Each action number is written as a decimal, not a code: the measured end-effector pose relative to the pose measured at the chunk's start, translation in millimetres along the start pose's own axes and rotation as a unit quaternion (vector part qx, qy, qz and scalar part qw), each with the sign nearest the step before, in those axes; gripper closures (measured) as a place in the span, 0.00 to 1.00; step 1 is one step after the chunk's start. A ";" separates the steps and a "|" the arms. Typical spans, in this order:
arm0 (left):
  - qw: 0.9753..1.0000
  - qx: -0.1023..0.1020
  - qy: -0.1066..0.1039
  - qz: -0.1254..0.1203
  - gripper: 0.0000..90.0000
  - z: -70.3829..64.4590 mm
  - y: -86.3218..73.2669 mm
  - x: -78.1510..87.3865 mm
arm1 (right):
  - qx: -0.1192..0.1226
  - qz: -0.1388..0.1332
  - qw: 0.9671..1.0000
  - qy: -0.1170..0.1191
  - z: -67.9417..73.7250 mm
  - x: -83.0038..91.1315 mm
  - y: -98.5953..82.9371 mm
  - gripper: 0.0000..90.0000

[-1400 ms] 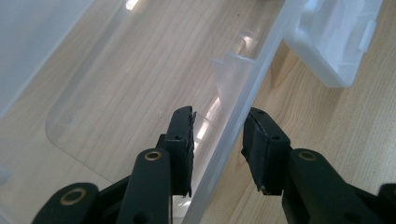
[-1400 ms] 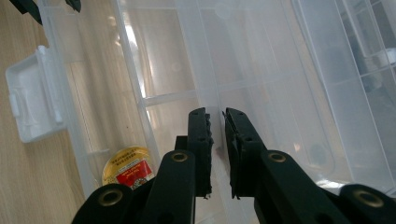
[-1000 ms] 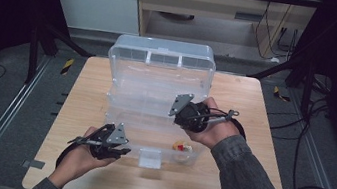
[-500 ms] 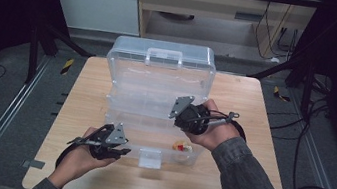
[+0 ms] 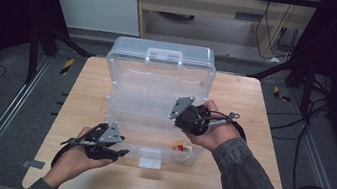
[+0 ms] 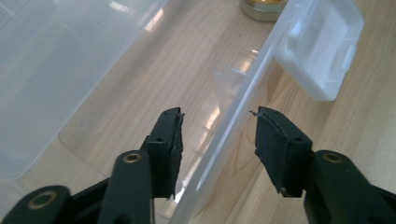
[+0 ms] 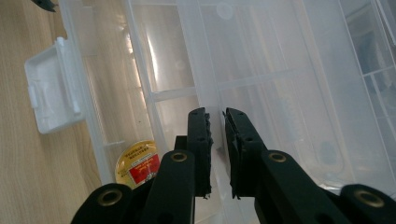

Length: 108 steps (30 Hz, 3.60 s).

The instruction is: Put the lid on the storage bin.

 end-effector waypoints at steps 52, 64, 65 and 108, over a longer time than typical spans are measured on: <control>0.983 0.152 0.054 -0.082 0.73 101.5 38.8 104.1 | 0.000 -0.001 1.000 0.008 4.9 0.3 -2.2 0.89; 0.980 0.168 0.051 -0.092 0.99 114.6 71.8 95.8 | 0.002 -0.002 1.000 0.008 6.0 0.2 -2.6 0.89; 0.980 0.168 0.051 -0.092 1.00 115.2 73.0 95.0 | 0.002 -0.002 1.000 0.008 6.4 0.2 -2.7 0.89; 0.969 0.210 0.044 -0.121 1.00 125.4 87.0 77.7 | 0.009 0.000 1.000 0.017 12.8 -0.2 -5.6 0.88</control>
Point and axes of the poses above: each handheld gripper's, and its own axes: x roughly backward along the jaws, y roughly out of its top, z roughly to its left, the point moved 8 cm from there along -x, roughly forward along the jaws, and after that the axes turned 9 degrees about x, right-handed, at the moved point
